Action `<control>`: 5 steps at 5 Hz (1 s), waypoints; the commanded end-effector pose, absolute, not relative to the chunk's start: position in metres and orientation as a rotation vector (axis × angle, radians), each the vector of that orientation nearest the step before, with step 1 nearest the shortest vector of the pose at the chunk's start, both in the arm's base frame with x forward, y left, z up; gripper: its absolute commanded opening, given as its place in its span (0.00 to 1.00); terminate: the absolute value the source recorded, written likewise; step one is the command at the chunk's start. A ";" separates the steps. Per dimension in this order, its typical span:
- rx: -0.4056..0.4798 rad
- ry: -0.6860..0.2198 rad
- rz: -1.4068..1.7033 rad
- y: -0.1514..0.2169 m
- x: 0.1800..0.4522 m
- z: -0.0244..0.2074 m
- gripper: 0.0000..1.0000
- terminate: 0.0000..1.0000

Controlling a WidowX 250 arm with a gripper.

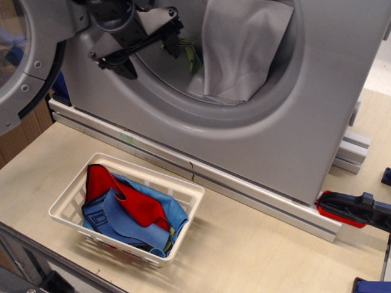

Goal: Take clothes out of laundry machine

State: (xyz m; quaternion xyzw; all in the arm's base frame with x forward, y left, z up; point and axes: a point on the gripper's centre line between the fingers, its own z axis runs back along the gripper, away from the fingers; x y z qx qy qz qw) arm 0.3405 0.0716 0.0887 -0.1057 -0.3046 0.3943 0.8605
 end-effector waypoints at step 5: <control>-0.343 -0.657 0.771 0.063 0.416 0.075 0.00 0.00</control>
